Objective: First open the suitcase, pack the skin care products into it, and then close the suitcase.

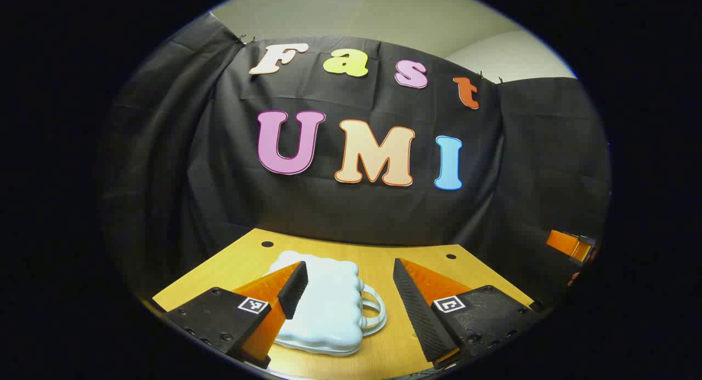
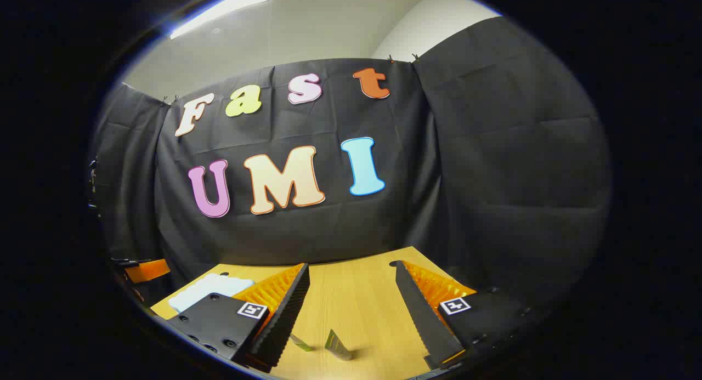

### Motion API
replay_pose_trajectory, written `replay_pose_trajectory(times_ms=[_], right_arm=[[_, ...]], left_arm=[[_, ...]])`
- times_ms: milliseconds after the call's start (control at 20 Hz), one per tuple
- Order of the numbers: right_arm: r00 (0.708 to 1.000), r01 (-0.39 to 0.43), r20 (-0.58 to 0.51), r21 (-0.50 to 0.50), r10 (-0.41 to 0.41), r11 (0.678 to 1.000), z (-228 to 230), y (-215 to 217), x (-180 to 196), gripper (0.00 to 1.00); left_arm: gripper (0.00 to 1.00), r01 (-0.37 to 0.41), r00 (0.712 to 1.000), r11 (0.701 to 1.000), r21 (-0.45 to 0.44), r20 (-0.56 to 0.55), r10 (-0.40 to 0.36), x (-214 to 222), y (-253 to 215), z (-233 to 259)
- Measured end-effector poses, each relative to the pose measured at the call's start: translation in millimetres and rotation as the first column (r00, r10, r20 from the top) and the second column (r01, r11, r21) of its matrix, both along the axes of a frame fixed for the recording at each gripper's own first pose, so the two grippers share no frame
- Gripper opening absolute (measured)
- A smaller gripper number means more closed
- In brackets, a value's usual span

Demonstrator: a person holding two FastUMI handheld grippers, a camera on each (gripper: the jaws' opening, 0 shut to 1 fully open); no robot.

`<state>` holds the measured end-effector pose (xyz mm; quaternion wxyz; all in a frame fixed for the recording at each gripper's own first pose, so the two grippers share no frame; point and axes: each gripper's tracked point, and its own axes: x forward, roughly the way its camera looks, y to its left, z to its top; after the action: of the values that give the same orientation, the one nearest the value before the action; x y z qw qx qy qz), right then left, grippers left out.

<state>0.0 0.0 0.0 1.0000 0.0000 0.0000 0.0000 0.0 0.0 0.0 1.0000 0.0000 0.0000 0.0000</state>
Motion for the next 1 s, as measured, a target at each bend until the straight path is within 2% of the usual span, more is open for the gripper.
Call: replay_pose_trajectory(times_ms=[50,450,600,800,1000], right_arm=[[1.000,0.001,0.000,-0.006,-0.001,1.000,0,-2,0,0.98],[0.999,-0.023,-0.025,-0.023,0.022,0.999,-8,-5,13,0.98],[0.999,-0.029,-0.041,-0.024,0.028,0.999,-13,-7,21,0.98],[0.997,-0.028,-0.069,-0.021,0.026,0.999,-23,-12,25,0.98],[0.995,-0.021,-0.094,-0.024,0.019,0.999,-28,-19,26,0.98]], left_arm=[[0.93,0.002,1.000,1.000,-0.004,-0.003,-0.002,0,0,0],[0.94,0.055,0.992,0.998,-0.023,-0.116,-0.058,18,-11,-23],[0.94,0.090,0.979,0.994,-0.059,-0.178,-0.100,42,-20,-31],[0.94,0.098,0.961,0.986,-0.137,-0.245,-0.129,70,-32,-45],[0.94,0.114,0.936,0.985,-0.126,-0.319,-0.149,95,-42,-58]])
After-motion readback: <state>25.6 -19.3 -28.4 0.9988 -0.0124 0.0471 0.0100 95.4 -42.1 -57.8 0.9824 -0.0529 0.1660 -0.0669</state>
